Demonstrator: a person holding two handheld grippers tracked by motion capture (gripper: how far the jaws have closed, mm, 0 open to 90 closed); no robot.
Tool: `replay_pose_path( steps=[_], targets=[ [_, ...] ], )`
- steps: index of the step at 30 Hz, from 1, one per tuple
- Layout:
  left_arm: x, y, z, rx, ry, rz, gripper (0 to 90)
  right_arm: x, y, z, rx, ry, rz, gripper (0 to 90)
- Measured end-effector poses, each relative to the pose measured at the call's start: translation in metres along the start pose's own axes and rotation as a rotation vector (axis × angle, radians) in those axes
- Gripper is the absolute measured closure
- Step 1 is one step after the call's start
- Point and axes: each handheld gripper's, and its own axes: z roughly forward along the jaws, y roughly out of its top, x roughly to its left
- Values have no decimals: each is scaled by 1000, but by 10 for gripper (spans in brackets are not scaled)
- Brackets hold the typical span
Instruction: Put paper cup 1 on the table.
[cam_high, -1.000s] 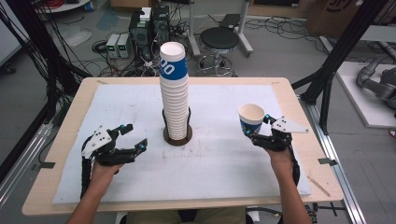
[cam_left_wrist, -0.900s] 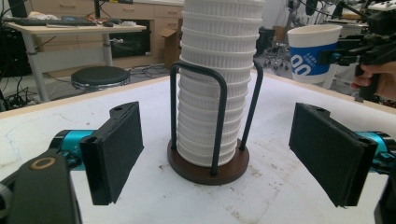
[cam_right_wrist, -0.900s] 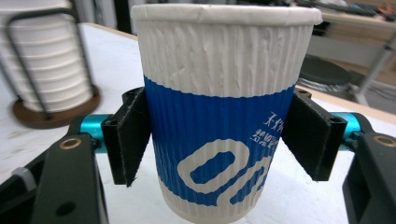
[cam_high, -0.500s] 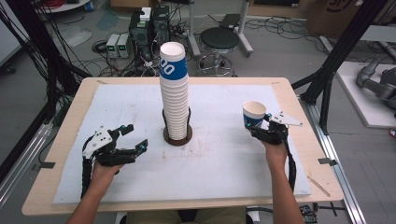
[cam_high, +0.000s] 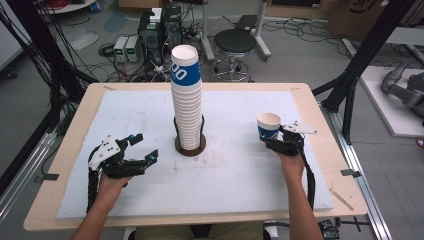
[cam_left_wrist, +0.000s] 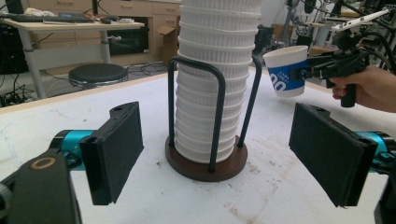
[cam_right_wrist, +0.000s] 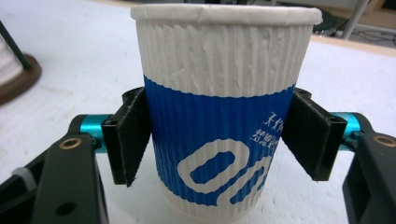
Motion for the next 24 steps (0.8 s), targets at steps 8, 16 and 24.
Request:
replay_pose_path(
  steps=[8,16,24],
  targets=[
    [0,0,0,2,2,-1,174,-1,-2,-1,60,10,-9,285],
    [0,0,1,4,-1,-5,174,-9,-11,-14,88,37,-8,284],
    [1,0,3,8,-4,-9,174,-10,-16,-20,99,46,-39,245]
  ],
)
